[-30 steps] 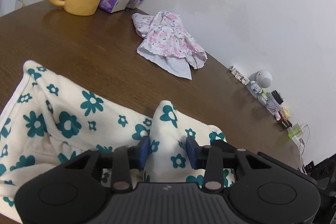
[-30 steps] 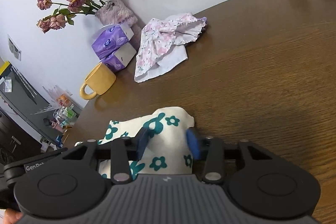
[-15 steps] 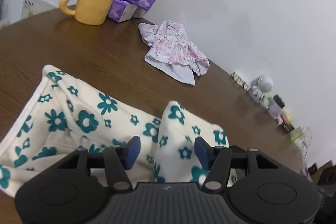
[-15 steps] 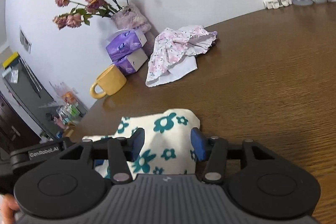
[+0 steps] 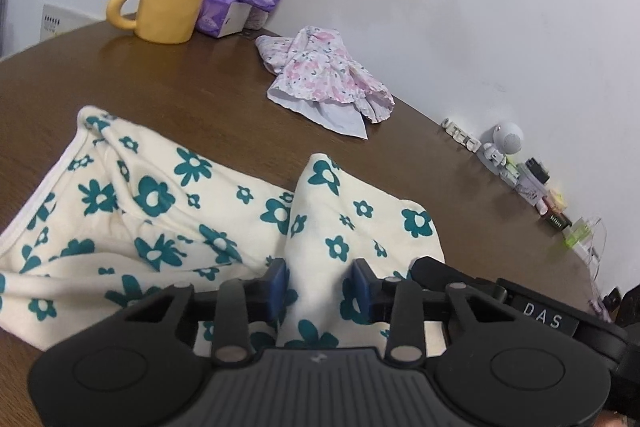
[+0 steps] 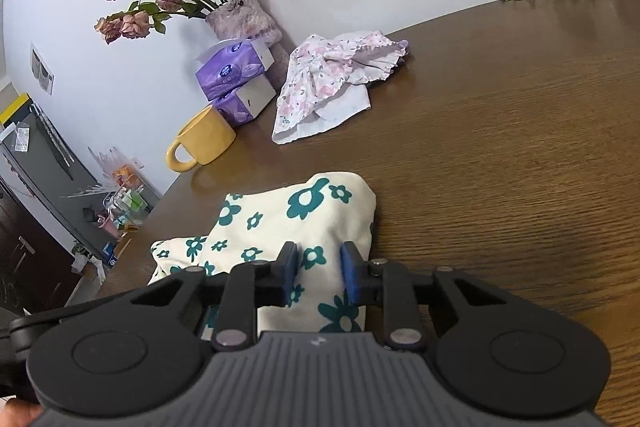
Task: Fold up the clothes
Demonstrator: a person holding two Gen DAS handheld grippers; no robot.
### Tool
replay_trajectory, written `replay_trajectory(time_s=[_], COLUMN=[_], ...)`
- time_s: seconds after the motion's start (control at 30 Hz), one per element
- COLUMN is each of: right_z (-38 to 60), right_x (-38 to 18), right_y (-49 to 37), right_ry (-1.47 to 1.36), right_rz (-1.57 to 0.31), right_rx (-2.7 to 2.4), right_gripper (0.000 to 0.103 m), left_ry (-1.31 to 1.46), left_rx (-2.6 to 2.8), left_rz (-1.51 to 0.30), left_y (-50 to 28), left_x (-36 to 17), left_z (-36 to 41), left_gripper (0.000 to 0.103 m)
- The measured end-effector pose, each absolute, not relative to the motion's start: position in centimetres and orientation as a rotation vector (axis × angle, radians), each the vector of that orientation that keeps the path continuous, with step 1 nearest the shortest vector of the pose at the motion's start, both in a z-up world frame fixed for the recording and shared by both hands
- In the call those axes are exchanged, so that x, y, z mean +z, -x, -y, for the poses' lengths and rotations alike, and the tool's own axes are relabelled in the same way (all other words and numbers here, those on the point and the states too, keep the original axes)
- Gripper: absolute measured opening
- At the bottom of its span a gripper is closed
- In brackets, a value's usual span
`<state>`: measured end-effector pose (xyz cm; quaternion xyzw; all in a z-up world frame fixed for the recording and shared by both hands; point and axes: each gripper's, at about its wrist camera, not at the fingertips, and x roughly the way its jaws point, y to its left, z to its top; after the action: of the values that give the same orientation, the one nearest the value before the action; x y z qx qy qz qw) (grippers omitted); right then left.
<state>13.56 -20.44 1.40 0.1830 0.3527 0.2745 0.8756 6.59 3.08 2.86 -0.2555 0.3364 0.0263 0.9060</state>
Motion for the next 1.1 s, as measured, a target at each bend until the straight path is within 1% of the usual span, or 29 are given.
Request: replay_trajectory(time_s=[0.03, 0.13, 0.17, 0.27, 0.33, 0.47, 0.5, 0.53, 0.6, 0.63, 0.67, 0.77, 0.8, 0.83, 0.87, 0.9, 0.93, 1.03, 1.1], right_z=[20.5, 20.9, 21.2, 22.1, 22.6, 23.2, 23.2, 23.2, 23.1, 23.0, 22.9, 22.9, 23.0, 23.1, 23.3, 23.5, 23.9, 24.6, 24.9], right_x=[1.4, 1.5, 1.6, 1.8, 1.7, 1.2, 1.0, 0.9, 0.7, 0.7, 0.7, 0.7, 0.6, 0.5, 0.5, 0.4, 0.2, -0.1, -0.1], right_y=[-13.6, -13.4, -13.3, -12.6, -12.1, -10.7, -10.4, -10.1, -9.7, -9.6, -9.5, -9.3, -9.3, -9.3, -9.2, -9.2, -9.2, -9.1, -9.3], right_ry=[-0.381, -0.385, -0.391, -0.408, -0.42, -0.433, -0.435, -0.436, -0.44, -0.442, -0.441, -0.441, -0.45, -0.459, -0.468, -0.485, -0.506, -0.549, -0.574], right_rz=[-0.735, -0.726, -0.722, -0.716, -0.717, -0.725, -0.728, -0.729, -0.727, -0.723, -0.719, -0.712, -0.715, -0.717, -0.72, -0.722, -0.724, -0.728, -0.729], right_rx=[0.573, 0.564, 0.566, 0.585, 0.604, 0.62, 0.62, 0.62, 0.618, 0.614, 0.612, 0.609, 0.607, 0.606, 0.605, 0.604, 0.601, 0.584, 0.574], right_gripper=[0.024, 0.039, 0.046, 0.05, 0.051, 0.051, 0.05, 0.05, 0.039, 0.036, 0.034, 0.033, 0.034, 0.036, 0.039, 0.044, 0.045, 0.05, 0.057], left_ry=[0.552, 0.663, 0.664, 0.614, 0.576, 0.524, 0.514, 0.503, 0.489, 0.48, 0.47, 0.469, 0.481, 0.494, 0.507, 0.509, 0.509, 0.494, 0.484], left_rx=[0.052, 0.044, 0.041, 0.032, 0.011, -0.002, -0.003, -0.005, -0.014, -0.012, -0.01, -0.008, -0.009, -0.01, -0.01, -0.007, -0.003, 0.019, 0.032], left_rz=[-0.694, -0.706, -0.708, -0.713, -0.734, -0.75, -0.749, -0.749, -0.747, -0.744, -0.741, -0.734, -0.733, -0.732, -0.731, -0.727, -0.723, -0.69, -0.661], left_y=[-6.5, -6.0, -5.8, -4.9, -4.5, -3.8, -3.6, -3.4, -3.3, -3.3, -3.3, -3.1, -3.1, -3.0, -2.9, -2.9, -2.8, -3.1, -3.4], left_x=[2.8, 2.6, 2.6, 3.0, 3.1, 3.1, 3.1, 3.1, 3.0, 2.9, 2.8, 2.6, 2.7, 2.7, 2.8, 2.9, 3.0, 3.6, 4.2], left_z=[-3.4, -4.5, -4.6, -4.1, -3.6, -2.7, -2.5, -2.3, -2.0, -2.0, -1.9, -1.9, -2.1, -2.2, -2.3, -2.5, -2.6, -3.0, -3.3], left_gripper=[0.038, 0.045, 0.046, 0.052, 0.054, 0.054, 0.051, 0.046, 0.038, 0.033, 0.033, 0.033, 0.035, 0.041, 0.045, 0.05, 0.052, 0.055, 0.053])
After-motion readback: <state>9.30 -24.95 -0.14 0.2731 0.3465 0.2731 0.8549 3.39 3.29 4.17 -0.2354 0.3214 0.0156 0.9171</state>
